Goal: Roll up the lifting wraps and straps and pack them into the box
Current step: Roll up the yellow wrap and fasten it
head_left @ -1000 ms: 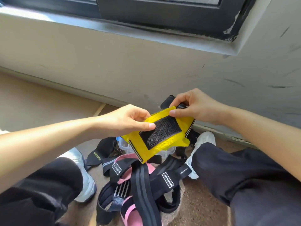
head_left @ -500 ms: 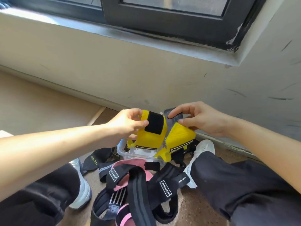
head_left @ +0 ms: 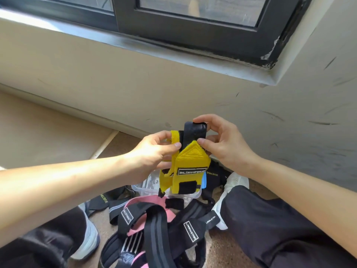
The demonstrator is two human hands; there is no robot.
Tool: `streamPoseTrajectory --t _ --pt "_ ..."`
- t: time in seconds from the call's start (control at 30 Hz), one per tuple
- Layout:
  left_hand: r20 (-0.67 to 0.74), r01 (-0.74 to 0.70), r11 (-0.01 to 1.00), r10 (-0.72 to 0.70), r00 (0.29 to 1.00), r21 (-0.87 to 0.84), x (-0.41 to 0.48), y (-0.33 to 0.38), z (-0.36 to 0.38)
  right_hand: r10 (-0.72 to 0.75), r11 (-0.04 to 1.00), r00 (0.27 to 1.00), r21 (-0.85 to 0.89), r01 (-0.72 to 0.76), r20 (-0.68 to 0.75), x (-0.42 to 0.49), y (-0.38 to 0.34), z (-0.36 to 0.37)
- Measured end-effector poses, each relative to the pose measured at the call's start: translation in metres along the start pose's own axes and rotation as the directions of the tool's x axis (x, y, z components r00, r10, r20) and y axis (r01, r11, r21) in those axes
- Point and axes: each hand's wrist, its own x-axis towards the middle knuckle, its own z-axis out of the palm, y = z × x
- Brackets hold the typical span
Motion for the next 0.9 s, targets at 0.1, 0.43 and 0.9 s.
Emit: streamPoseTrajectory --t 0.1,0.43,0.9 --pt "0.013 -0.006 1.0 0.005 1.0 0.016 0.002 0.001 0.001 -0.009 0.999 1.0 -0.05 0.008 -0.014 0.001 0.002 0.0" --pt "-0.095 -0.051 0.998 0.055 0.994 0.045 0.007 -0.006 0.011 0.062 0.928 0.962 -0.339 -0.154 -0.266 0.003 0.011 0.008" --pt "-0.21 -0.07 0.997 0.065 0.975 -0.016 0.005 -0.001 0.016 0.31 0.936 0.946 0.207 -0.286 -0.094 -0.002 0.015 0.023"
